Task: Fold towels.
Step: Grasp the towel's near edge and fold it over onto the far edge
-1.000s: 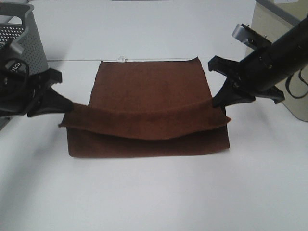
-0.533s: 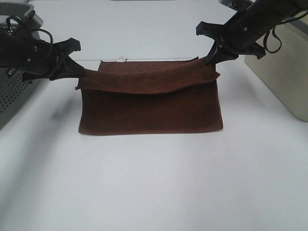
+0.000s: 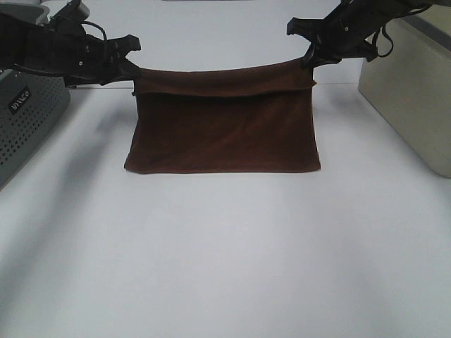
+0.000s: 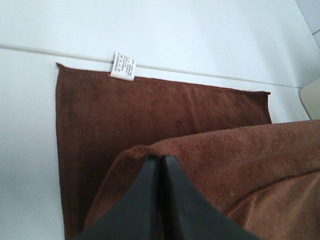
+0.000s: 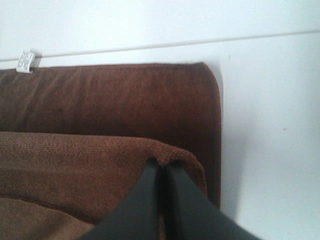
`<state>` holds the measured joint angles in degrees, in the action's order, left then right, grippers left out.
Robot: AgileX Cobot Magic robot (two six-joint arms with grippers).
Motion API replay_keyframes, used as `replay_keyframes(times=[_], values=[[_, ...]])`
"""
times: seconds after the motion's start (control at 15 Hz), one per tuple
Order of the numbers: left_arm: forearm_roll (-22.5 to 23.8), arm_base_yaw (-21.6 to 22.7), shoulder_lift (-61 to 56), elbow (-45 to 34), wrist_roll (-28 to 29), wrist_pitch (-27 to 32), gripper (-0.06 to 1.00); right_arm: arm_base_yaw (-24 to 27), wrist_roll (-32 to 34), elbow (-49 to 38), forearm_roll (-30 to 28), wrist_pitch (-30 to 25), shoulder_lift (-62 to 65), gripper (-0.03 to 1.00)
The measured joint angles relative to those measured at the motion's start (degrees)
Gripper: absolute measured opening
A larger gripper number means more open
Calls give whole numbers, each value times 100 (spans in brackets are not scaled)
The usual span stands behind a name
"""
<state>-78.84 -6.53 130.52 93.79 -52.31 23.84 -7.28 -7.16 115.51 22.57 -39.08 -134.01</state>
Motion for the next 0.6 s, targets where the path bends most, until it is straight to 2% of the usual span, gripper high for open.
replay_keyframes(times=[0.2,0.47,0.6], values=[[-6,-6,533,630,0,-413,0,0,-29,773,-23,86,-699,0],[11,-97,1089,1255,0,-739,0,0,-264,945,-29,516,-1186,0],[46,-143,1249,1524,0,-751,7,0,-281,957,-46,676,-1209,1]])
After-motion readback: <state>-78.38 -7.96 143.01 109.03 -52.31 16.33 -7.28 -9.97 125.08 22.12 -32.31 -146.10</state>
